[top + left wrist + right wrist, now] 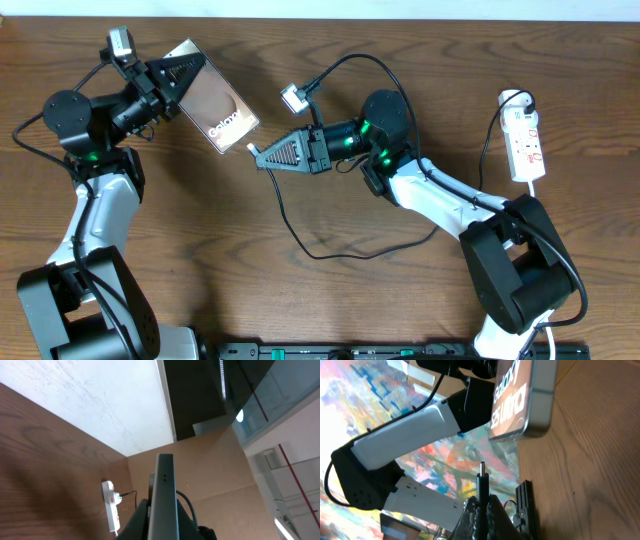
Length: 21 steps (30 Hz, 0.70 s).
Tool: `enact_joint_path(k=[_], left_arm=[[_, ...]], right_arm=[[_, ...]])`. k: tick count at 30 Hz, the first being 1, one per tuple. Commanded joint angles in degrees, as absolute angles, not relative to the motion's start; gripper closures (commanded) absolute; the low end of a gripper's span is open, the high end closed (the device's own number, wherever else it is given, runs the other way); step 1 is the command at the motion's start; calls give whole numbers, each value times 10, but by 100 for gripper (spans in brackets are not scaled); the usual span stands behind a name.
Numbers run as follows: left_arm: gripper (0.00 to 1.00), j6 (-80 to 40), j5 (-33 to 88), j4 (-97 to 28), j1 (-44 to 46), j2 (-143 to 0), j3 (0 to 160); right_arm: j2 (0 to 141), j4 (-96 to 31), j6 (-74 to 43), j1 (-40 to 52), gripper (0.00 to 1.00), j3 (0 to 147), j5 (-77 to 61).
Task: Plug charger to phone and switch on socket
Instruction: 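Align the plug with the phone's bottom port and push it in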
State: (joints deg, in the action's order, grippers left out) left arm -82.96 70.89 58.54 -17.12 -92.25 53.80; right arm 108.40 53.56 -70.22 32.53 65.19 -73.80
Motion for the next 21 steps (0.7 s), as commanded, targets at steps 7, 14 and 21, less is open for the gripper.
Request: enact_joint_path(k=[7, 14, 21], left_arm=[[93, -856, 728, 594, -164, -913, 544], [93, -854, 724, 594, -143, -913, 544], [93, -854, 722, 595, -143, -913, 544]], right_arm=[[1090, 538, -722, 326, 99, 656, -720], [1090, 538, -726, 326, 99, 656, -718], [1090, 538, -726, 326, 99, 656, -719]])
